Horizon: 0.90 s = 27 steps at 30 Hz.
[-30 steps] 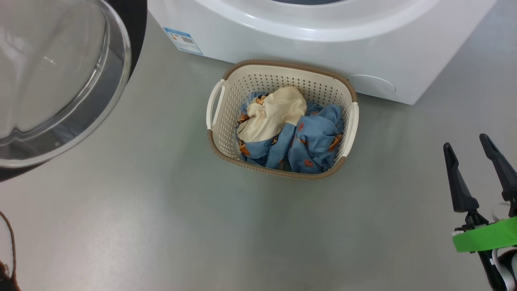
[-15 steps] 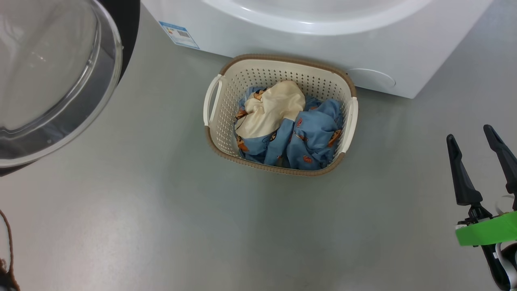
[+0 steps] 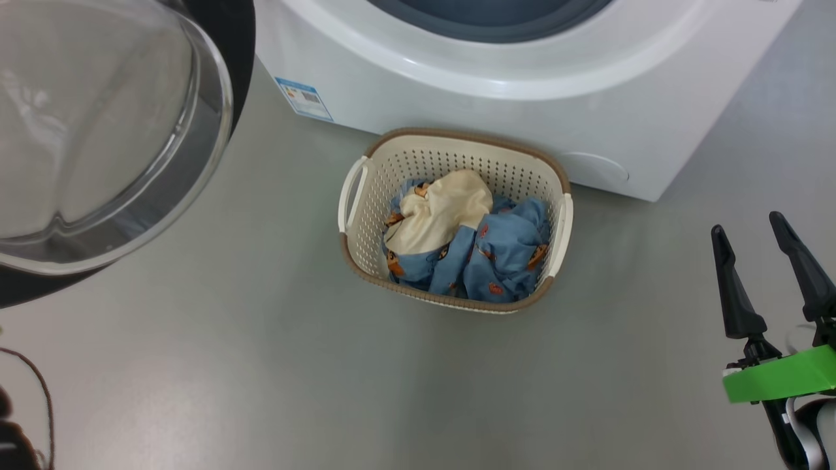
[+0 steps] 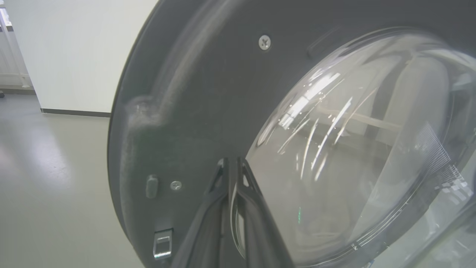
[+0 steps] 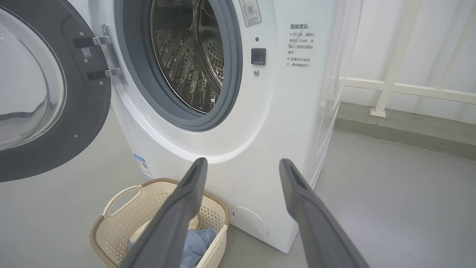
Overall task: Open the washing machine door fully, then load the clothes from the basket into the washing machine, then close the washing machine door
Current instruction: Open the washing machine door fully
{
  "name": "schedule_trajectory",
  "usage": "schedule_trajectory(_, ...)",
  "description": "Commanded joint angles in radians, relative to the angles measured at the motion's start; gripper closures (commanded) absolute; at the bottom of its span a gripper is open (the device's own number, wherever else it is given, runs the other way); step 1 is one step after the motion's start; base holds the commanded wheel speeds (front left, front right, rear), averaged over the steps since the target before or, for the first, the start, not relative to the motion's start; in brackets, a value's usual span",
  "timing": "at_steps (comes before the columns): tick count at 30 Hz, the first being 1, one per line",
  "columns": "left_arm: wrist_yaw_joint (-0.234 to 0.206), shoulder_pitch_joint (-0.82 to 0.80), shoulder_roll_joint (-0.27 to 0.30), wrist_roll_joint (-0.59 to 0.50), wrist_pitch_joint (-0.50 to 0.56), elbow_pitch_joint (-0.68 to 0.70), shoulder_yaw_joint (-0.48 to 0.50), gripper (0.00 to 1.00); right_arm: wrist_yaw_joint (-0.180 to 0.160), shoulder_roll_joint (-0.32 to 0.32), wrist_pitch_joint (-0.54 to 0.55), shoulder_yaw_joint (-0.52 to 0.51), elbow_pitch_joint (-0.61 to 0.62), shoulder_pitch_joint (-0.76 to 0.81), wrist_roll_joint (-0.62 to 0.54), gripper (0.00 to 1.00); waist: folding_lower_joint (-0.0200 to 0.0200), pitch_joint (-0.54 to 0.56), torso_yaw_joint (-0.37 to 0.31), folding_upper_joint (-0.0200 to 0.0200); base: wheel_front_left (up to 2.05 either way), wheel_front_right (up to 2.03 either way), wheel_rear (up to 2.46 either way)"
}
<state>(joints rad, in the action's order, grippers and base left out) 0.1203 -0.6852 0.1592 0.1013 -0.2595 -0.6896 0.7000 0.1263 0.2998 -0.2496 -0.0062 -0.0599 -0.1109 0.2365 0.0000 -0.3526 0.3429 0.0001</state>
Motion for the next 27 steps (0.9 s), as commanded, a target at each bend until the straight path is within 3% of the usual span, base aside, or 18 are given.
schedule_trajectory(1,0.005,0.051,0.041,-0.009,-0.002,0.051,-0.003,1.00,0.004,0.006,-0.012,0.014,0.020,0.024,-0.008,0.00,0.0000,0.031,0.006,-0.0001,0.00,0.00,0.00)
schedule_trajectory(7,0.010,0.179,-0.021,0.020,-0.002,0.198,-0.105,1.00,0.004,-0.014,-0.012,0.008,0.017,0.048,-0.007,0.00,0.0000,0.086,0.005,-0.0001,0.00,0.00,0.00)
schedule_trajectory(10,0.010,0.248,-0.035,0.029,-0.002,0.266,-0.167,0.55,0.004,-0.027,-0.012,0.005,0.018,0.062,-0.008,0.00,0.0000,0.110,-0.001,-0.0001,0.00,0.00,0.00)
schedule_trajectory(12,0.010,0.290,-0.044,0.036,-0.002,0.306,-0.201,0.00,0.004,-0.035,-0.012,0.003,0.018,0.070,-0.008,0.00,0.0000,0.125,-0.009,-0.0001,0.00,0.00,0.00)
schedule_trajectory(19,0.010,0.384,-0.068,0.060,-0.002,0.392,-0.264,0.00,0.004,-0.056,-0.012,-0.006,0.016,0.090,-0.007,0.00,0.0000,0.163,-0.050,-0.0001,0.00,0.00,0.00)
schedule_trajectory(27,0.010,0.484,-0.080,0.081,-0.002,0.462,-0.389,0.00,0.004,-0.085,-0.012,-0.014,0.015,0.109,-0.006,0.00,0.0000,0.192,-0.153,-0.0001,0.00,0.00,0.00)
